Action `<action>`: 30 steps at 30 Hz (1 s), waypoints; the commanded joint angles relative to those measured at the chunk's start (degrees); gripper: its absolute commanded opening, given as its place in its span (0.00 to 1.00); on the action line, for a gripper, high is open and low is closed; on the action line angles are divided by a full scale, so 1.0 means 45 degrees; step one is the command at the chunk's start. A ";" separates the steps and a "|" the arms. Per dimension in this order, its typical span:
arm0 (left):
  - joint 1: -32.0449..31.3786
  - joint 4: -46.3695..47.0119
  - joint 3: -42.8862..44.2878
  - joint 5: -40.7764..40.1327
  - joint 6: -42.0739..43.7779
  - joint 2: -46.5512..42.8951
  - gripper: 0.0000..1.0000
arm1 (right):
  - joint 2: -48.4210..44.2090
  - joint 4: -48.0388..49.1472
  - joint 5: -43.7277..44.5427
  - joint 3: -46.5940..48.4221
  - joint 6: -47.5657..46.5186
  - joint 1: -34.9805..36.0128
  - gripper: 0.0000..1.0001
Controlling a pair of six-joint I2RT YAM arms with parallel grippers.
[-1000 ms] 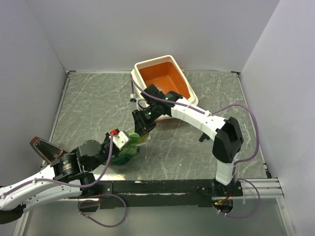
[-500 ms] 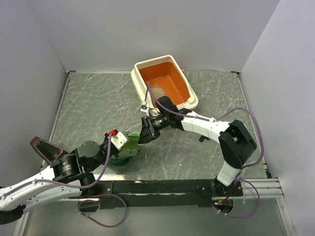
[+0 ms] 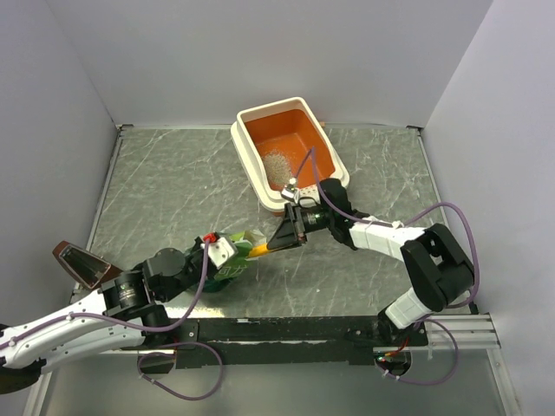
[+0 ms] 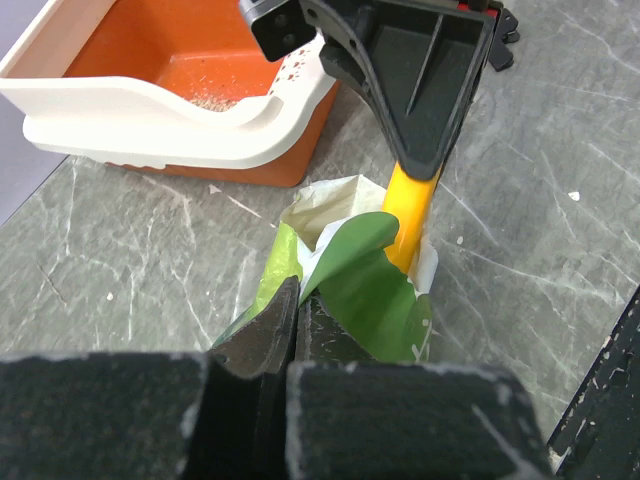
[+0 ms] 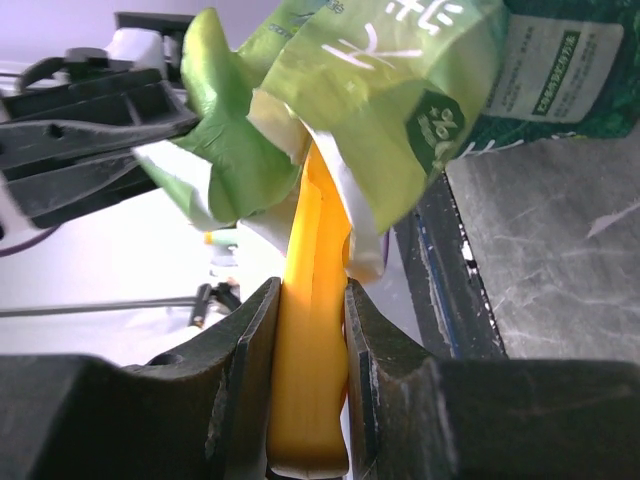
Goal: Fill the litter box with clean litter
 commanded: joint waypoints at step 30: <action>-0.0074 0.2249 -0.0881 -0.0521 0.0348 -0.0324 0.01 | -0.3421 0.6531 -0.1811 -0.4337 0.3643 -0.4076 0.00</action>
